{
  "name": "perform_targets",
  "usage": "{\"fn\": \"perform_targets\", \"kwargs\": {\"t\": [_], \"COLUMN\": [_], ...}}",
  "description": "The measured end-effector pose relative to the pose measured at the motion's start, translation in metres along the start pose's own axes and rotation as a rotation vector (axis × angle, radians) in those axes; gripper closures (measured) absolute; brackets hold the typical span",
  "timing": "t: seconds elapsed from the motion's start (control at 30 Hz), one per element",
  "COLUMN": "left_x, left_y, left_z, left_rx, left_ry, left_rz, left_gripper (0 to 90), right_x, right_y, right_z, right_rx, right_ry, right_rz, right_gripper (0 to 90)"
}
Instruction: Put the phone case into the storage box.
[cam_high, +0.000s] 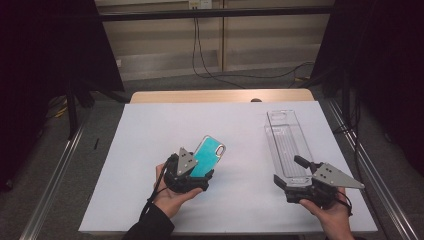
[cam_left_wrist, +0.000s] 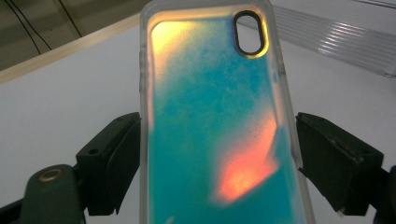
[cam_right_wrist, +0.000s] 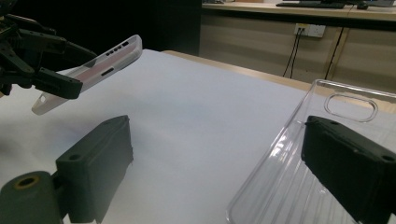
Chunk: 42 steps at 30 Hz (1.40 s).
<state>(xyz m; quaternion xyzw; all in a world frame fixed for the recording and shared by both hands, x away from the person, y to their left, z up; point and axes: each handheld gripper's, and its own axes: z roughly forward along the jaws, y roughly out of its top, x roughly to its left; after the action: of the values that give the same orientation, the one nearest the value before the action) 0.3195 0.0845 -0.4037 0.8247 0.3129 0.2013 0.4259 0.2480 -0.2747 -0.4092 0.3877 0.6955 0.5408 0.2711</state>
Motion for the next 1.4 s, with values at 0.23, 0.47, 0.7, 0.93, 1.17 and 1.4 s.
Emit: {"fn": "perform_targets", "kwargs": {"t": [0.23, 0.47, 0.7, 0.93, 1.17, 1.4], "left_x": [-0.004, -0.007, -0.015, -0.019, -0.026, -0.03], "left_y": [0.002, 0.005, 0.005, 0.008, 0.01, 0.016], "left_z": [0.002, -0.002, 0.003, 0.009, 0.017, 0.026], "left_rx": [-0.001, -0.024, -0.026, -0.032, -0.031, -0.04], "left_ry": [0.005, 0.011, 0.021, 0.037, 0.04, 0.05], "left_rz": [-0.003, 0.004, 0.041, 0.056, 0.074, 0.079], "left_gripper": [16.9, 16.9, 16.9, 16.9, 16.9, 17.0], "right_x": [0.005, 0.007, 0.012, 0.016, 0.016, 0.016], "right_y": [0.008, 0.021, 0.025, 0.029, 0.034, 0.04], "right_z": [0.007, 0.018, 0.029, 0.045, 0.057, 0.062], "right_rx": [0.065, 0.216, 0.217, 0.283, 0.31, 0.316], "right_ry": [-0.015, 0.068, 0.047, 0.051, 0.052, 0.07], "right_rz": [-0.015, -0.019, 0.03, 0.038, 0.069, 0.095], "right_gripper": [10.7, 13.9, 16.4, 15.9, 12.4, 17.9]}}
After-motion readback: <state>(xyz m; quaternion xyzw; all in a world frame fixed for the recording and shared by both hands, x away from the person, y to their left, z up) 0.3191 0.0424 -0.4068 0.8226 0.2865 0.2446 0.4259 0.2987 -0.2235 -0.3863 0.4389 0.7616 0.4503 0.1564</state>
